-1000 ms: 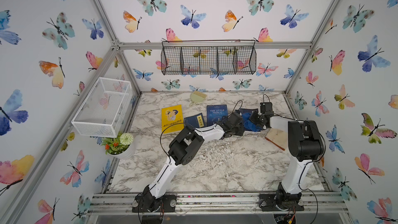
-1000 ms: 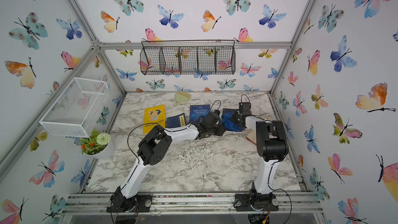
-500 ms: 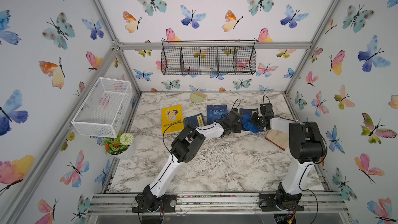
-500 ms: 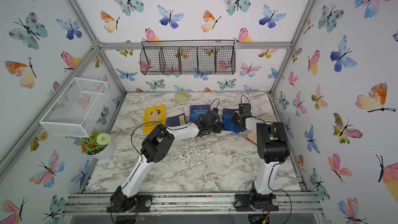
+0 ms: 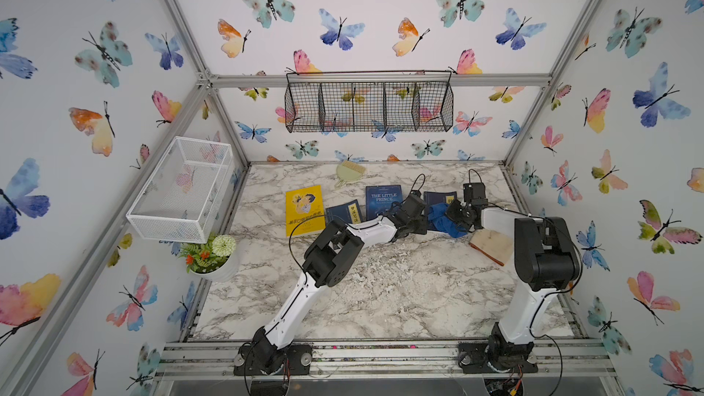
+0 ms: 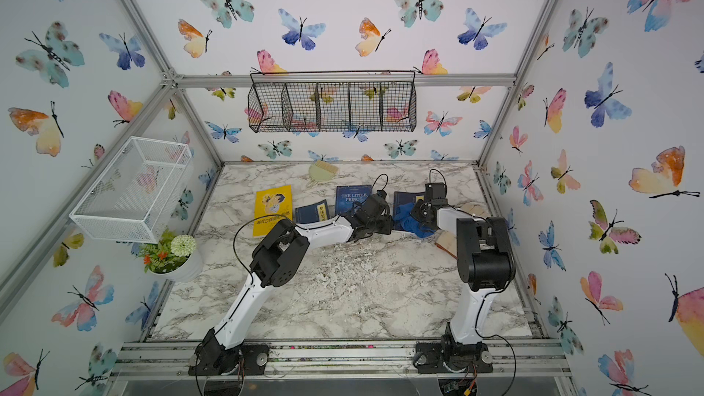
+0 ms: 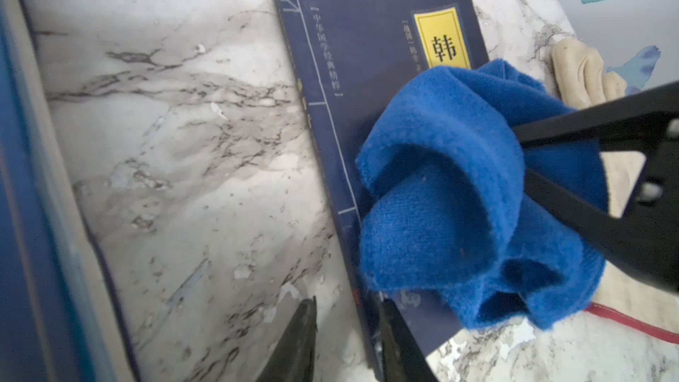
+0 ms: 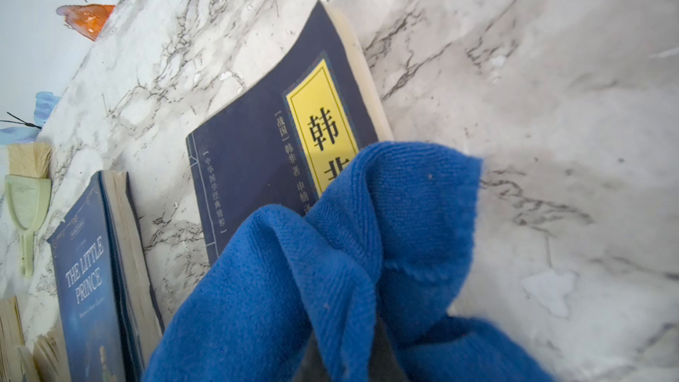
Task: Wipe the cover of the book
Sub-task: Wipe the dirt from the cover of the book.
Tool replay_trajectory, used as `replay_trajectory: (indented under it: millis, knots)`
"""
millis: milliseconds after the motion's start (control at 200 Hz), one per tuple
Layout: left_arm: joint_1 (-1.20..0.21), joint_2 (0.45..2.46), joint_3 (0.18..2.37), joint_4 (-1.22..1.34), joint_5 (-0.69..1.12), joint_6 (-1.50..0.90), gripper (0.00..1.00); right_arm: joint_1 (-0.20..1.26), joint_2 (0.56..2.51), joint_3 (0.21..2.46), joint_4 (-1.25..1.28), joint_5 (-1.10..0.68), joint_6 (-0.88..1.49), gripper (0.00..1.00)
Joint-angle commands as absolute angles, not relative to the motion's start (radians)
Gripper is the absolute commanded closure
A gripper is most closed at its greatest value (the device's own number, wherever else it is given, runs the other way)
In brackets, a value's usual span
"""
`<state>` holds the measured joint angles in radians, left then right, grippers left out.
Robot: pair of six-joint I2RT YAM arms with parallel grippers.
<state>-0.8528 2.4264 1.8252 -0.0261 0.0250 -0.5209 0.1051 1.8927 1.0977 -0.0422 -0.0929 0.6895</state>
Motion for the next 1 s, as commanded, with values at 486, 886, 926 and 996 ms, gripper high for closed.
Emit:
replay_trajectory:
  millis: [486,886,926,996]
  knots:
    - [-0.890,2.524,1.865,-0.269,-0.053,-0.476,0.76,0.106,2.201,1.451,-0.168,-0.169,0.761,0.96]
    - [-0.890,2.484,1.838,-0.260,-0.037,-0.494,0.77,0.147,1.924,0.994,-0.016,-0.155,0.742,0.96]
    - [-0.890,2.478,1.833,-0.253,-0.034,-0.497,0.77,0.149,1.915,0.972,0.007,-0.148,0.749,0.96]
    - [-0.890,2.473,1.825,-0.238,-0.031,-0.502,0.77,0.149,1.955,1.017,-0.002,-0.127,0.748,0.96]
